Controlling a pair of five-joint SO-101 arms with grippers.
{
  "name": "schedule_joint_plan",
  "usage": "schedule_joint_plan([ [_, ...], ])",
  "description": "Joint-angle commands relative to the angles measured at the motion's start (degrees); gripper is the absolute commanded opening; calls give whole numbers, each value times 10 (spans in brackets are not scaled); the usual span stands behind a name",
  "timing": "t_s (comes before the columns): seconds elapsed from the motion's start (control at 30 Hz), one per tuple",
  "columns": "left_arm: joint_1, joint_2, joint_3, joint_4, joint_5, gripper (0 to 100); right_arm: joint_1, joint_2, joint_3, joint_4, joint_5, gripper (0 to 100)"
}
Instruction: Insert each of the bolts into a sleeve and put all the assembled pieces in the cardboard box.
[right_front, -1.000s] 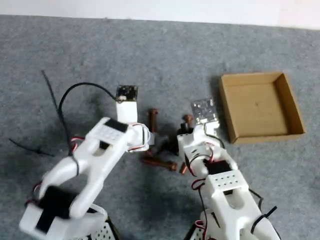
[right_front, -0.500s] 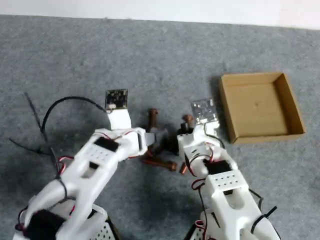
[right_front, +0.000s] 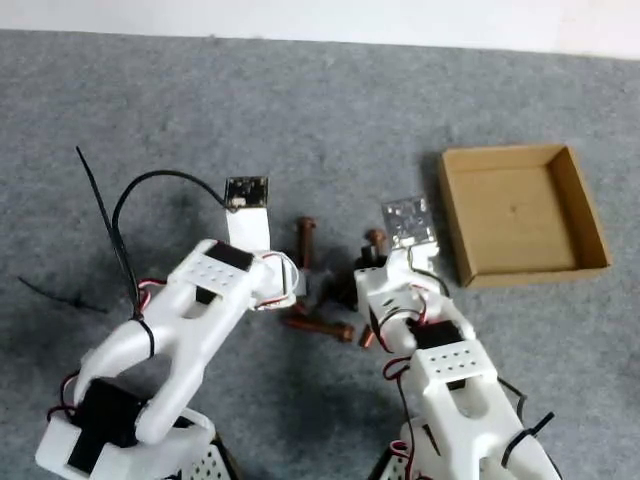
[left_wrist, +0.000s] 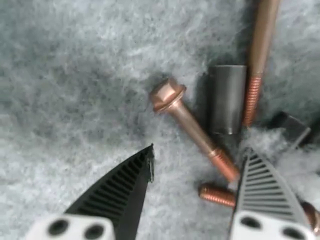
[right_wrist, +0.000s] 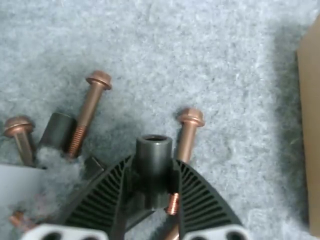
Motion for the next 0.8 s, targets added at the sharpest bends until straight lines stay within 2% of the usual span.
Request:
schedule_joint_plan([
  [0.0, 12, 20, -28, 4, 5, 263, 5, -17, -3, -14, 4, 4],
  [0.27, 13, 141, -93, 6, 5, 263, 5, -17, -3, -14, 4, 4],
  [0.6, 14, 153, -99, 6, 6, 261, 7, -17, -3, -14, 4, 4],
  [0.67, 14, 153, -99, 6, 11, 223, 7, -17, -3, -14, 4, 4],
  [0.77, 14, 152, -105, 7, -8, 73, 7, -17, -3, -14, 4, 4],
])
